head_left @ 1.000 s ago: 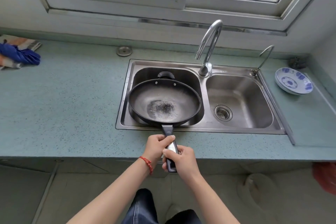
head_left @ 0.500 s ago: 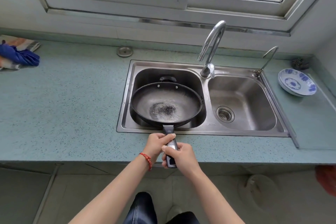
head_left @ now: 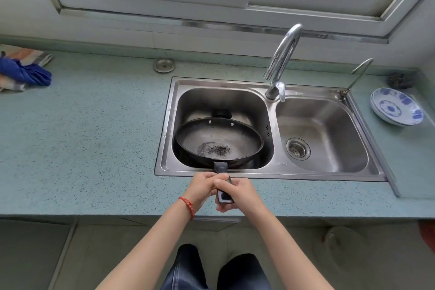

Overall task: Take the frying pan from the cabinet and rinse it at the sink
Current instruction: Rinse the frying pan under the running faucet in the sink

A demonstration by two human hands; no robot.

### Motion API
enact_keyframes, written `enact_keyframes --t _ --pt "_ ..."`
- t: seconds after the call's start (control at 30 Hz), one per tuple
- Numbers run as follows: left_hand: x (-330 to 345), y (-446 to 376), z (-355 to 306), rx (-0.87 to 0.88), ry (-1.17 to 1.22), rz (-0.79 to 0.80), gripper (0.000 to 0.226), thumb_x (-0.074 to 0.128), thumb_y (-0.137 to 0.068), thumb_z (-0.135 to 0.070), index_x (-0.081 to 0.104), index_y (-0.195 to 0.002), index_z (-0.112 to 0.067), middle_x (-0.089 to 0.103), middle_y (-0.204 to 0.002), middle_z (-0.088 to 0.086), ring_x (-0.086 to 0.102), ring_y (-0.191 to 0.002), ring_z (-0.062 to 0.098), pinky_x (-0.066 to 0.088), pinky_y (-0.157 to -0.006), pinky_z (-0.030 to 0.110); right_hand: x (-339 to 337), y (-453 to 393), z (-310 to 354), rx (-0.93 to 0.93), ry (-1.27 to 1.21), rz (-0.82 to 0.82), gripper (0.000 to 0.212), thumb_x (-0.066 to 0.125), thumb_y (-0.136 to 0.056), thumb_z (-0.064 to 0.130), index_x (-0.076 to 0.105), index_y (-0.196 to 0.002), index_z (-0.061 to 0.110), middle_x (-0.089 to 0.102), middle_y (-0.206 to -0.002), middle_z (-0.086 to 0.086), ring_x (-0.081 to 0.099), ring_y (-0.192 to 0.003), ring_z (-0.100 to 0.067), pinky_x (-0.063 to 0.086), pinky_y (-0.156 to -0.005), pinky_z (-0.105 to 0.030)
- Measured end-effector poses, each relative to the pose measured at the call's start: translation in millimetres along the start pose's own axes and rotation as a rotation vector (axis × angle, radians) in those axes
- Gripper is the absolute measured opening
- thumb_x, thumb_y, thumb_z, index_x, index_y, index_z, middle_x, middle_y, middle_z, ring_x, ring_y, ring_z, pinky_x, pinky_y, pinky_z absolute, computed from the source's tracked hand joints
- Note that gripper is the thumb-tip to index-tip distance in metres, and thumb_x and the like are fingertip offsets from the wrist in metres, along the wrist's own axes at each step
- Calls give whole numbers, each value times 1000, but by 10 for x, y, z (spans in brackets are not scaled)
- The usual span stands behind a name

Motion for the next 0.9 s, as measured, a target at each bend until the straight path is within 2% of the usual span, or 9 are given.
enact_keyframes --t 0.13,0.23,0.3,0.37,0.43,0.53,0.6,0.73,0.9 --pt "-5 31 11 -3 -39 -24 21 60 -83 -12 58 -62 -8 52 -58 2 51 -60 13 44 -55 20 -212 -139 -96 -54 136 -6 31 53 -89 37 65 -79 10 63 -55 1 62 -47 -19 52 -50 -26" --pt "11 109 38 -31 -78 -32 12 63 -81 -16 61 -72 -8 61 -67 0 56 -65 11 46 -58 18 -643 -345 -135 -70 122 -118 21 53 -90 33 63 -81 17 64 -64 -6 61 -50 -14 49 -53 -25" --pt "4 171 25 -26 -88 -52 28 68 -71 -23 65 -86 0 63 -83 11 59 -78 19 48 -69 25 -946 -510 -117 -63 70 -180 16 54 -91 25 61 -82 14 63 -68 -8 60 -49 -11 48 -50 -21" --pt "-13 213 2 -21 -72 -96 49 69 -62 -29 63 -93 9 62 -87 16 58 -83 24 46 -76 31 -1190 -709 -49 -62 35 -196 14 53 -91 19 61 -86 9 62 -68 -9 59 -47 -9 47 -46 -17" --pt "-31 250 -8 -25 -74 -143 54 71 -56 -33 65 -92 7 65 -85 15 61 -80 21 47 -73 27 -1398 -915 58 -62 30 -200 16 51 -91 16 60 -95 4 62 -70 -8 59 -51 -13 47 -44 -15" --pt "-28 269 -37 -38 -61 -190 41 72 -53 -27 68 -84 0 69 -70 3 64 -62 10 49 -56 16 -1727 -1242 259 -59 -23 -229 19 48 -92 16 58 -98 1 63 -71 -9 61 -50 -14 49 -42 -14" --pt "-25 274 -36 -49 -39 -217 31 68 -59 -20 67 -81 1 68 -62 -1 63 -56 7 47 -52 15 -1981 -1453 366 -32 -101 -282 18 47 -92 14 56 -98 0 63 -76 -15 62 -45 -13 49 -40 -15" --pt "-19 300 -43 -72 4 -263 25 67 -58 -17 66 -75 1 65 -59 2 60 -49 8 45 -47 15 -2414 -1801 608 -43 -147 -403 32 48 -91 21 56 -104 -6 63 -85 -19 60 -58 -19 50 -39 -15" --pt "-48 316 -5 -101 -11 -306 56 71 -43 -32 67 -85 5 68 -62 5 62 -56 12 47 -50 17 -2593 -1994 900 -148 -240 -468 23 47 -92 22 53 -94 0 59 -69 -9 59 -52 -16 49 -39 -14"
Point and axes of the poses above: each hand's wrist, its own y-axis away from the middle knuckle, its own x-axis out of the palm, z = x × y, the point moved 10 cm from there along -y, towards the middle knuckle
